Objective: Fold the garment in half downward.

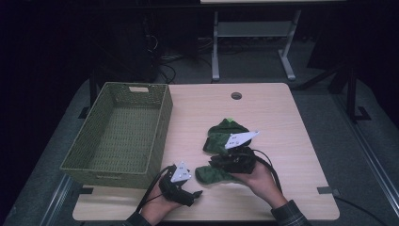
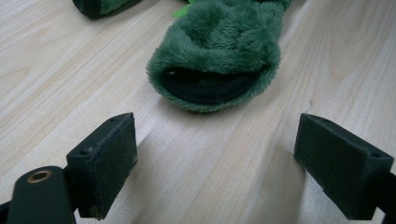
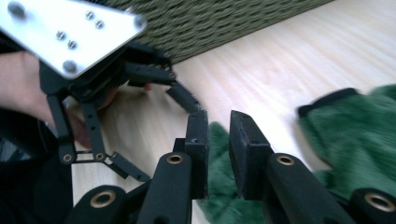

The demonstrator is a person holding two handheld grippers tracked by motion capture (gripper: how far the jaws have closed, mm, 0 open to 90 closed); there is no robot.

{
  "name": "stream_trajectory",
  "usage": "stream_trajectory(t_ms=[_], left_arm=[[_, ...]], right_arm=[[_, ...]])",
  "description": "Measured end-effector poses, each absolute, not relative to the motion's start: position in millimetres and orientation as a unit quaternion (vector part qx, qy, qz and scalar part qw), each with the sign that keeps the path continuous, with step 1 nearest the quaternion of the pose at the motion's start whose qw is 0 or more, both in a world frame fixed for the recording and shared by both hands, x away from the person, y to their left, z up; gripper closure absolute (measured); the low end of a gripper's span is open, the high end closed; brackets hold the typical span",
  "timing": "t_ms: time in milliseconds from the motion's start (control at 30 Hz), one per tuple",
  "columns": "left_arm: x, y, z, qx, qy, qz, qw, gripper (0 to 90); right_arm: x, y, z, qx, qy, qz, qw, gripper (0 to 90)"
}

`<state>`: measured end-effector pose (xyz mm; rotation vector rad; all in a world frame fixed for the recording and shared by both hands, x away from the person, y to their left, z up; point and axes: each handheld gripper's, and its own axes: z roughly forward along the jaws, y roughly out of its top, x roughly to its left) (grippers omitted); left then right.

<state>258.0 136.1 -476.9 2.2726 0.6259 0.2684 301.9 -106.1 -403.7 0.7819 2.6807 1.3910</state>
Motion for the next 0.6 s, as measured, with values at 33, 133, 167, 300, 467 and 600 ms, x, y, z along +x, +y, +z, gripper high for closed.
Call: stream_trajectory(t_ms=[33, 133, 167, 300, 467, 600], left_arm=[[258.0, 136.1, -476.9, 0.888, 0.245, 0.105, 0.375, 12.5], [257.9, 136.1, -476.9, 0.888, 0.245, 0.104, 0.375, 12.5], [258.0, 136.2, -477.0, 0.888, 0.245, 0.104, 0.375, 12.5], [257.7, 136.1, -477.3, 0.887, 0.246, 0.103, 0.376, 12.5], [259.0, 135.0, -477.1, 0.889, 0.244, 0.104, 0.374, 12.3], [259.0, 134.5, -477.2, 0.888, 0.245, 0.105, 0.375, 12.3]], right_arm=[[301.9, -106.1, -403.7, 0.251, 0.859, 0.446, 0.011, 77.3], [296.3, -91.4, -409.7, 0.231, 0.87, 0.435, 0.01, 78.8], [295.0, -87.8, -411.9, 0.232, 0.871, 0.432, 0.007, 79.1], [291.7, -73.1, -421.9, 0.221, 0.881, 0.419, 0.0, 80.0], [290.3, -56.4, -435.1, 0.213, 0.898, 0.385, 0.009, 80.0], [287.9, -52.3, -444.0, 0.22, 0.901, 0.375, 0.006, 79.9]])
